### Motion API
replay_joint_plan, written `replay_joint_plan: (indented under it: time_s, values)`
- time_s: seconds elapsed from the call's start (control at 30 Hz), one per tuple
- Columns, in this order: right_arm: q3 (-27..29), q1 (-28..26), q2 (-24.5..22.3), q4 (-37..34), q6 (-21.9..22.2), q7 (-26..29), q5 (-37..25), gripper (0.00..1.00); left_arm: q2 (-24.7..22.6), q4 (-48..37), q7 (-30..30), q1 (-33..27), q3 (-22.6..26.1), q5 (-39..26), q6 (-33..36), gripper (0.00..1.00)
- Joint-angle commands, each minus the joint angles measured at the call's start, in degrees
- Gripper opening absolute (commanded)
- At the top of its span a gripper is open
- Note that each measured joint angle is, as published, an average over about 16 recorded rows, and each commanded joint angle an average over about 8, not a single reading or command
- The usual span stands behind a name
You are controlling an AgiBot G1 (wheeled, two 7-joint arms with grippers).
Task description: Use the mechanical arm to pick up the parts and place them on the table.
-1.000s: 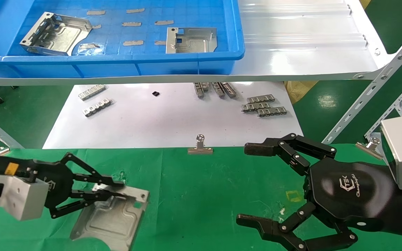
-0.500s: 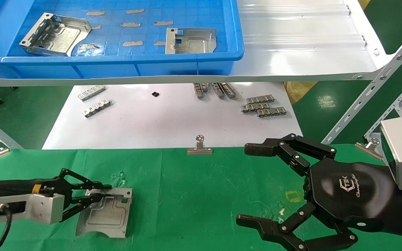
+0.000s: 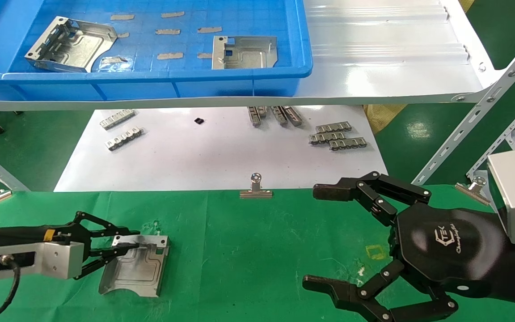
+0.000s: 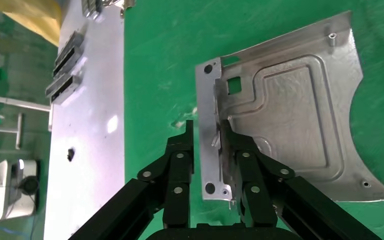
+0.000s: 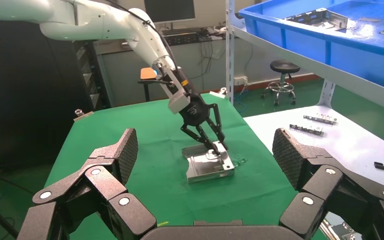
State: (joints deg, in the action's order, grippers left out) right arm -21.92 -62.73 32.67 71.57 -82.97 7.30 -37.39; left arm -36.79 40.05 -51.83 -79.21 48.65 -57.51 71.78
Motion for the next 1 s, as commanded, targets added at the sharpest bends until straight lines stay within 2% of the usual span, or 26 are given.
replay_joint_plan:
  time_s: [0.03, 0.23, 0.43, 0.57, 0.8, 1.0]
  values:
    - [0.00, 0.00, 0.00, 0.00, 0.00, 0.00, 0.00, 1.00, -0.07, -0.19, 0.14, -0.09, 0.02, -0.15, -0.37, 1.00]
    - [0.00, 0.00, 0.00, 0.00, 0.00, 0.00, 0.00, 1.00, 0.28, -1.38, 4.21, -0.82, 0.10, 1.60, 3.57, 1.00]
    - [0.00, 0.00, 0.00, 0.00, 0.00, 0.00, 0.00, 1.00, -0.39, -6.59, 15.73, -2.46, 0.50, 6.47, 14.09, 1.00]
    - [0.00, 0.00, 0.00, 0.00, 0.00, 0.00, 0.00, 1.00, -1.52, -11.14, 21.01, -2.66, 0.49, 10.41, 18.48, 1.00]
    - [0.00, 0.01, 0.00, -0.01, 0.01, 0.00, 0.01, 1.00, -2.49, -15.49, 25.94, -0.92, 0.72, 15.87, 19.68, 1.00]
    - [0.00, 0.01, 0.00, -0.01, 0.02, -0.01, 0.02, 1.00, -2.68, -16.32, 26.69, -0.43, 0.79, 16.94, 19.73, 1.00]
